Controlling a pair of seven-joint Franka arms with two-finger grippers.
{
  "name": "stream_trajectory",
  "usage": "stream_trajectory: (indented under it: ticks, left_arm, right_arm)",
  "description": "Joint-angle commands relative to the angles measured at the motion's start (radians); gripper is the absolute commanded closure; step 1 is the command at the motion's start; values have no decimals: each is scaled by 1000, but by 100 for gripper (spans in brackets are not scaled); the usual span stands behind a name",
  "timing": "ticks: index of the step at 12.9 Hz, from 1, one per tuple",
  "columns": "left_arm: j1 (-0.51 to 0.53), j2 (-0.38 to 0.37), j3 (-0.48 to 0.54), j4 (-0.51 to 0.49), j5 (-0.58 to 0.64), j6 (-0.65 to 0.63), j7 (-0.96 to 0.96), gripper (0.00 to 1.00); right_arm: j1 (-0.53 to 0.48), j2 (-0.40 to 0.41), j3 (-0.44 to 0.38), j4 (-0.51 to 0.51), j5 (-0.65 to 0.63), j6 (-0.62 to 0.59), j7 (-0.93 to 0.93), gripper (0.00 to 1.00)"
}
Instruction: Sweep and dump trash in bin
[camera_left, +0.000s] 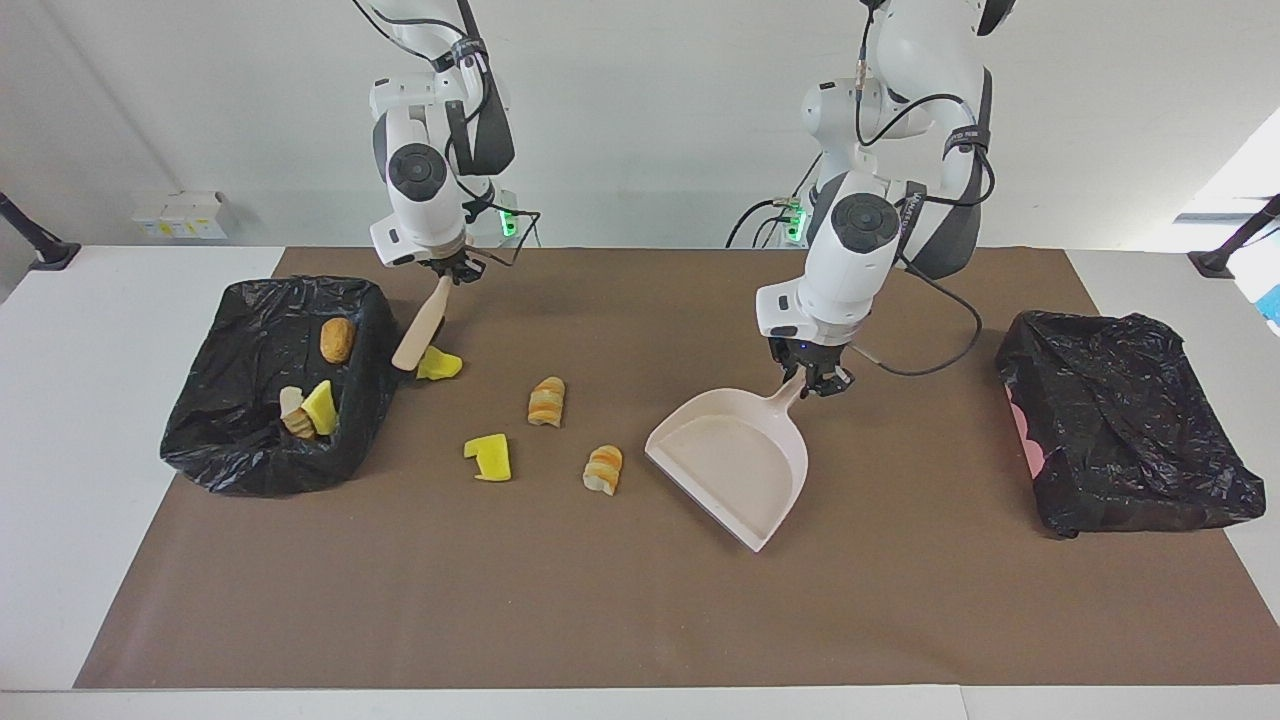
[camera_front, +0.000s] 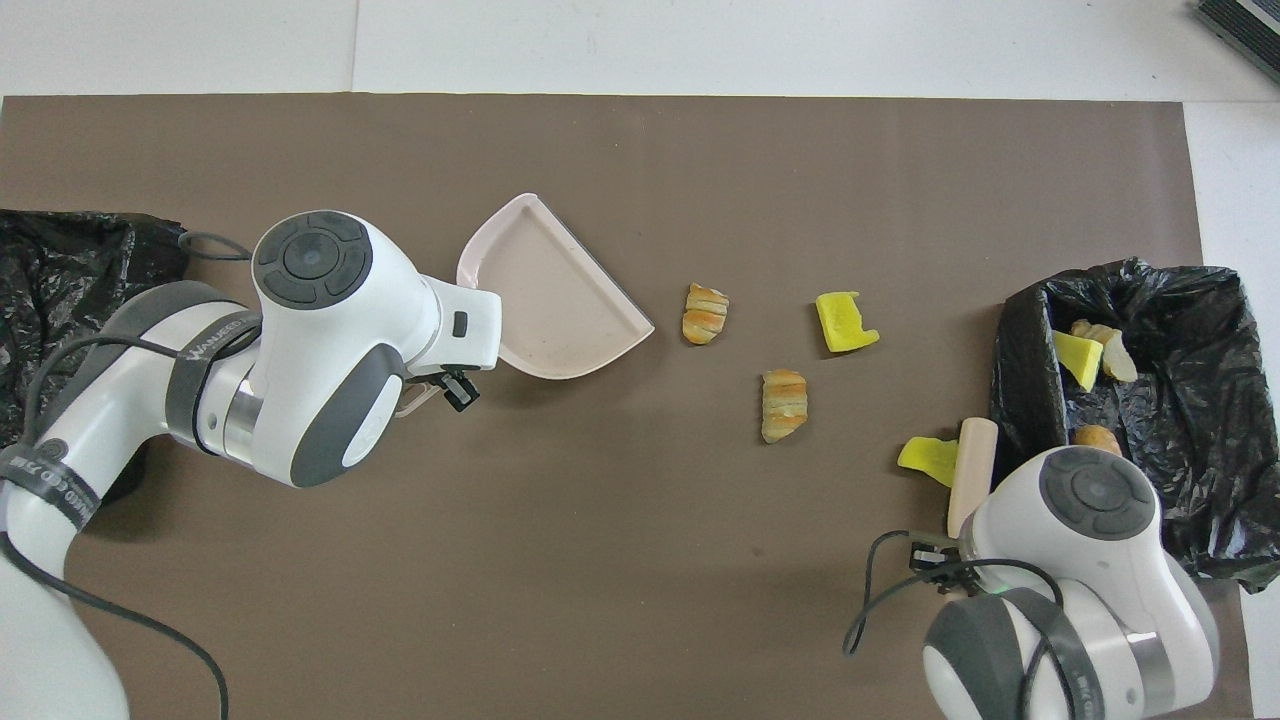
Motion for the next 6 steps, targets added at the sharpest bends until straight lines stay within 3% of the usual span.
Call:
stream_trajectory:
  ticks: [1,3,5,6]
  left_arm:
    - [4,-10,18,-5,20,-8,108,100]
    - [1,-1,21,-5,46,16,225,100]
    - [1,-2,21,-10,58,12,291,100]
    - [1,6,21,-7,60,15,350,100]
  right_arm:
    - [32,131,4,178,86,-7,-45,100]
    - [39,219,6,319,102,-47,-52,100]
    - [36,299,6,477,111,-163,-55,100]
    - [26,304,6,502,101,-182,-71,100]
